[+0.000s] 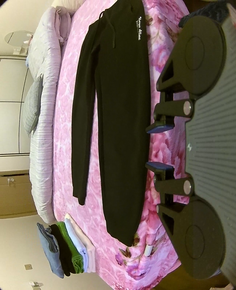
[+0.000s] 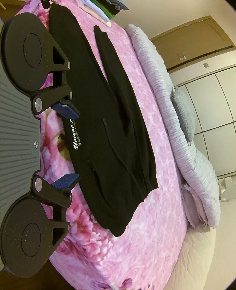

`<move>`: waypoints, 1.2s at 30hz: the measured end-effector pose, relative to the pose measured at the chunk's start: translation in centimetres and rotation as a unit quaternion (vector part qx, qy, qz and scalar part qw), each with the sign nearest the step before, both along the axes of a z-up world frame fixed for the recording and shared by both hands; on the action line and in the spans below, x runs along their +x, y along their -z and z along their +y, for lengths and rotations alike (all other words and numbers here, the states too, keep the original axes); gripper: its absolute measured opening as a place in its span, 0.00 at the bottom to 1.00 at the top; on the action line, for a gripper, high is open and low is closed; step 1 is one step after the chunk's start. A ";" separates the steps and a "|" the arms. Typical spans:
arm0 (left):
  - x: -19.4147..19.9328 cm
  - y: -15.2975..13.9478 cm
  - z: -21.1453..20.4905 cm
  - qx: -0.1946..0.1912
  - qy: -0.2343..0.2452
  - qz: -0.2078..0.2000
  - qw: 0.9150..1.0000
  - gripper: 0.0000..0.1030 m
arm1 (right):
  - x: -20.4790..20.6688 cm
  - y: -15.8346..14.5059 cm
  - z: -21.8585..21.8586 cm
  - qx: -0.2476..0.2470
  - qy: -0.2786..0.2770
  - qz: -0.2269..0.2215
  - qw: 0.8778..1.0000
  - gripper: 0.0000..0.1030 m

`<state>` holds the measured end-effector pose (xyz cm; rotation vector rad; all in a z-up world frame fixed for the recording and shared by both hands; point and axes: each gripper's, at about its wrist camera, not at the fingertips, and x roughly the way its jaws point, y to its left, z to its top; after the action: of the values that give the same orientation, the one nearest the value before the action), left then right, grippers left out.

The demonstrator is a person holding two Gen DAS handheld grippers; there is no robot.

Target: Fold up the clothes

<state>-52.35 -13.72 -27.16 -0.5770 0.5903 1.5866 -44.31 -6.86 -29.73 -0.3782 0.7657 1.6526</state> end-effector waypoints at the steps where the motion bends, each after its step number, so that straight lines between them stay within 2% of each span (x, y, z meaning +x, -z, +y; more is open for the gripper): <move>1: 0.1 0.0 -0.1 0.001 0.001 0.000 1.000 0.29 | 0.1 0.0 -0.1 0.001 0.002 0.001 1.000 0.69; 8: 0.2 -0.1 -0.7 0.007 0.008 -0.009 1.000 0.30 | 0.5 -0.2 -0.7 0.006 0.009 0.004 1.000 0.69; 21: 0.8 1.2 0.2 -0.005 0.020 -0.030 0.999 0.31 | 0.2 -0.1 -0.3 0.003 0.003 0.003 1.000 0.69; 29: 2.1 3.2 2.5 -0.011 0.057 -0.062 0.996 0.31 | 0.1 1.6 1.9 -0.017 -0.006 -0.003 1.000 0.69; 31: 2.5 3.9 3.6 -0.014 0.069 -0.065 0.995 0.31 | 0.6 2.5 2.6 -0.020 -0.015 0.009 1.000 0.69; 36: 3.9 5.1 7.6 -0.015 0.107 -0.055 0.993 0.31 | 2.8 4.3 5.6 -0.015 -0.038 0.077 0.996 0.69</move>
<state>-48.46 -6.13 -32.26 -0.5986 0.5744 1.3380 -41.49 -1.22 -34.07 -0.3071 0.9010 1.7575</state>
